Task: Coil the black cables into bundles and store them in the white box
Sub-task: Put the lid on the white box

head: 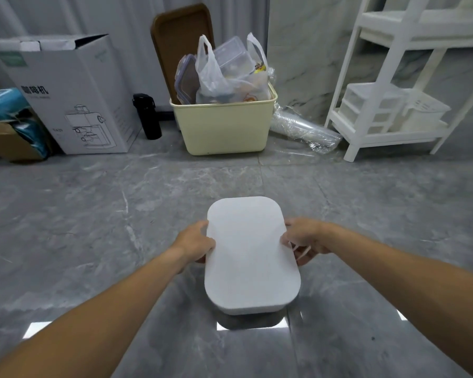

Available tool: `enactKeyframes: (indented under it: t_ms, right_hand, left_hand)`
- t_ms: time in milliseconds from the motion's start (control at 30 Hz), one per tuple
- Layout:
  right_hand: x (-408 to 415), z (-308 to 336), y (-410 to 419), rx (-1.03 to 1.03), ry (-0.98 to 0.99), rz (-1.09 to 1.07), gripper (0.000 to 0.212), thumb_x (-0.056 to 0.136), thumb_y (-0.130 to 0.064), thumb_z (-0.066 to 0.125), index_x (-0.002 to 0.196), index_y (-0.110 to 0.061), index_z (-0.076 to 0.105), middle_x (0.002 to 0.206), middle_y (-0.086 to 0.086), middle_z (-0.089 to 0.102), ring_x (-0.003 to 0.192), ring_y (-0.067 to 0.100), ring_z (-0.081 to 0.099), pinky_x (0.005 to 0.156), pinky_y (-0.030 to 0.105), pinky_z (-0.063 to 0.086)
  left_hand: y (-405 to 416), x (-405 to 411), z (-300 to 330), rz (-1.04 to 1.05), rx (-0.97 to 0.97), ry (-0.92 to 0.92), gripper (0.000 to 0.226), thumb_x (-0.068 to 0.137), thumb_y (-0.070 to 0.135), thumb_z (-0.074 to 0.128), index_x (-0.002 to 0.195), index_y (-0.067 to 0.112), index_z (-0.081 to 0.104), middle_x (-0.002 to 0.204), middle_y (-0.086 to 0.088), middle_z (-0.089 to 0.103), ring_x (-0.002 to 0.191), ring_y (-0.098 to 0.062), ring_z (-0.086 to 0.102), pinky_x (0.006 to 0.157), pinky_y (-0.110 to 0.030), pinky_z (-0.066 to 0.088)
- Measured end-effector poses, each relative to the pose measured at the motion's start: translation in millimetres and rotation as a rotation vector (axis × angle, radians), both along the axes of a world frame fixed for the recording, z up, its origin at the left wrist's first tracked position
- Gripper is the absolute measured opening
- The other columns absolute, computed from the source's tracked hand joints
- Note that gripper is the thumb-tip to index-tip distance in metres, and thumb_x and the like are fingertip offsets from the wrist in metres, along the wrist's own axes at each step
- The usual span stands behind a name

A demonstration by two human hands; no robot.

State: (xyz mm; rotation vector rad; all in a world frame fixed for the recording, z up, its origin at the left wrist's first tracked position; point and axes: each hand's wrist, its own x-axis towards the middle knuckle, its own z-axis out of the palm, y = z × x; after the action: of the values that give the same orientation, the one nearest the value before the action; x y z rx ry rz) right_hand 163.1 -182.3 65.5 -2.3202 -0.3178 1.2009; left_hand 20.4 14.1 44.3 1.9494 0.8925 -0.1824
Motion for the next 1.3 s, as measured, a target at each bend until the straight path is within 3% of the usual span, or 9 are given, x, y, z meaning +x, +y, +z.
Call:
enactKeyframes:
  t_ms: [200, 267, 333, 400, 567, 733, 867, 1033, 1300]
  right_hand:
    - [2, 14, 3, 0.003, -0.018, -0.030, 0.024, 0.096, -0.002, 0.045, 0.112, -0.001, 0.063, 0.086, 0.011, 0.059, 0.066, 0.022, 0.056, 0.059, 0.030, 0.052]
    - [7, 24, 4, 0.051, -0.047, -0.076, 0.014, 0.098, -0.007, 0.050, 0.090, -0.004, 0.061, 0.076, 0.008, 0.058, 0.058, 0.019, 0.056, 0.052, 0.025, 0.050]
    - [16, 33, 6, 0.126, -0.069, -0.151, 0.020, 0.098, -0.007, 0.053, 0.078, -0.009, 0.057, 0.066, 0.005, 0.055, 0.046, 0.012, 0.054, 0.042, 0.018, 0.046]
    - [22, 40, 8, 0.176, -0.068, -0.205, 0.020, 0.097, -0.005, 0.054, 0.078, -0.008, 0.056, 0.064, 0.004, 0.054, 0.046, 0.011, 0.053, 0.041, 0.017, 0.046]
    - [24, 38, 10, 0.280, -0.053, -0.313, 0.021, 0.097, -0.001, 0.052, 0.076, -0.007, 0.054, 0.066, 0.005, 0.054, 0.051, 0.014, 0.056, 0.038, 0.017, 0.043]
    - [24, 37, 9, 0.356, -0.061, -0.344, 0.026, 0.096, 0.002, 0.052, 0.071, -0.008, 0.053, 0.059, 0.003, 0.051, 0.031, 0.006, 0.050, 0.031, 0.013, 0.034]
    - [34, 52, 15, 0.424, -0.061, -0.426, 0.022, 0.094, 0.001, 0.054, 0.074, -0.008, 0.052, 0.062, 0.005, 0.051, 0.045, 0.013, 0.051, 0.035, 0.016, 0.039]
    - [45, 69, 25, 0.497, 0.032, -0.452, 0.033, 0.092, 0.004, 0.039, 0.066, -0.014, 0.048, 0.051, 0.001, 0.040, 0.041, 0.006, 0.034, 0.035, 0.012, 0.029]
    - [45, 66, 30, 0.529, 0.082, -0.462, 0.036, 0.092, 0.006, 0.036, 0.066, -0.018, 0.047, 0.054, -0.002, 0.039, 0.046, 0.006, 0.026, 0.039, 0.013, 0.024]
  left_hand:
    - [2, 7, 10, 0.048, -0.063, -0.059, 0.052, 0.092, 0.005, 0.052, 0.143, 0.013, 0.049, 0.130, -0.010, 0.063, 0.114, -0.027, 0.063, 0.096, -0.037, 0.053]
    - [4, 12, 19, 0.069, -0.079, -0.102, 0.024, 0.092, 0.002, 0.051, 0.110, 0.011, 0.065, 0.102, -0.009, 0.068, 0.086, -0.022, 0.066, 0.072, -0.025, 0.055]
    - [7, 19, 31, 0.108, -0.077, -0.134, 0.022, 0.092, 0.001, 0.051, 0.075, 0.011, 0.059, 0.072, -0.005, 0.056, 0.056, -0.014, 0.054, 0.045, -0.015, 0.042]
    - [12, 23, 38, 0.156, -0.098, -0.148, 0.025, 0.092, 0.000, 0.051, 0.069, 0.009, 0.054, 0.061, -0.003, 0.049, 0.039, -0.009, 0.048, 0.034, -0.013, 0.032]
    - [11, 25, 39, 0.182, -0.160, -0.173, 0.024, 0.093, 0.000, 0.049, 0.071, 0.008, 0.055, 0.065, -0.005, 0.050, 0.051, -0.015, 0.047, 0.036, -0.013, 0.034]
    - [12, 26, 33, 0.135, -0.157, -0.223, 0.020, 0.092, 0.001, 0.049, 0.093, 0.003, 0.068, 0.084, -0.010, 0.062, 0.072, -0.020, 0.055, 0.066, -0.025, 0.044]
    - [17, 35, 48, 0.277, -0.202, -0.275, 0.022, 0.091, 0.002, 0.048, 0.071, 0.011, 0.053, 0.064, -0.001, 0.047, 0.046, -0.008, 0.043, 0.038, -0.016, 0.032]
    - [28, 38, 64, 0.315, -0.482, -0.340, 0.025, 0.091, 0.007, 0.038, 0.071, 0.019, 0.047, 0.049, 0.005, 0.041, 0.048, -0.007, 0.032, 0.040, -0.014, 0.023]
    - [25, 36, 64, 0.304, -0.468, -0.358, 0.028, 0.093, 0.009, 0.037, 0.076, 0.024, 0.053, 0.044, 0.011, 0.043, 0.051, -0.005, 0.036, 0.042, -0.013, 0.022]
